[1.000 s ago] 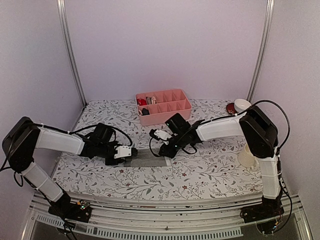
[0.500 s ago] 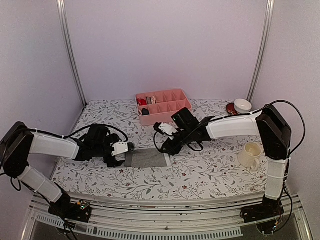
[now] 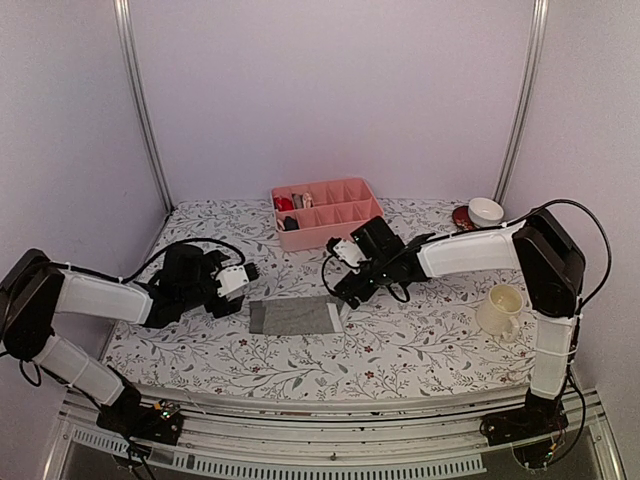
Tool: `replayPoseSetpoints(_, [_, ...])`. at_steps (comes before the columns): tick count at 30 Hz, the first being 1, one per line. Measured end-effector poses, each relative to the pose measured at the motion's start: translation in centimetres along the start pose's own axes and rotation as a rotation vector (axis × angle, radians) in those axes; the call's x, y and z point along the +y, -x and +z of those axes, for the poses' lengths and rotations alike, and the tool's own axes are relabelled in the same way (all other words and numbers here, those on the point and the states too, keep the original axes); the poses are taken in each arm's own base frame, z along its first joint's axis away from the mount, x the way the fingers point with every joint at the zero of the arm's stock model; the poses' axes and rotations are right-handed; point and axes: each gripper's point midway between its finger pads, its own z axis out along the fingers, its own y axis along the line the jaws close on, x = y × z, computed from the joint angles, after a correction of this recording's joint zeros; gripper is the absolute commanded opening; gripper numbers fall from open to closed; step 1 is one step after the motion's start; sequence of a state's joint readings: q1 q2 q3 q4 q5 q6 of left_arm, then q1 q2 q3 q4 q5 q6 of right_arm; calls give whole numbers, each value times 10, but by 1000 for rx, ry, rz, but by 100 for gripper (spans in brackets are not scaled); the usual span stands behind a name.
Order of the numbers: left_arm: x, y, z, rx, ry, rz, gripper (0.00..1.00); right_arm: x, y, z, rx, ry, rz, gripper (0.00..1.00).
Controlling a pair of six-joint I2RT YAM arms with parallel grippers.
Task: Roll the underwear
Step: Rotate the underwear at the center of the board.
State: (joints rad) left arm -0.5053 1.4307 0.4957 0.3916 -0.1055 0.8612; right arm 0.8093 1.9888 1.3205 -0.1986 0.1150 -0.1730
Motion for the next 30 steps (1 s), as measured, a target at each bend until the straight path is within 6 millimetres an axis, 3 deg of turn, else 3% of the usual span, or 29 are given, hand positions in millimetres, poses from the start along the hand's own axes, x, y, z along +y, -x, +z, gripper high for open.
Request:
replayPoseSetpoints(6, [13, 0, 0, 1, 61, -15, 98, -17, -9, 8, 44, -84, -2, 99])
replayPoseSetpoints(10, [21, -6, 3, 23, 102, -35, 98, -13, -24, 22, 111, -82, -23, 99])
replayPoseSetpoints(13, [26, -13, 4, 49, 123, -57, 99, -4, -25, 22, 135, -67, -44, 99])
replayPoseSetpoints(16, [33, -19, 3, 64, 149, -81, 99, 20, -28, 16, 167, -33, -89, 99])
replayPoseSetpoints(21, [51, -34, 1, 98, 206, -146, 98, 109, -31, -4, 201, 104, -194, 99])
replayPoseSetpoints(25, [65, -42, 1, 111, 239, -196, 98, 158, -41, -30, 264, 153, -234, 99])
replayPoseSetpoints(27, [71, -43, 0, 112, 253, -218, 98, 164, -39, -41, 287, 129, -229, 99])
replayPoseSetpoints(30, [76, -45, 0, 111, 263, -243, 98, 150, -20, -49, 279, 65, -189, 99])
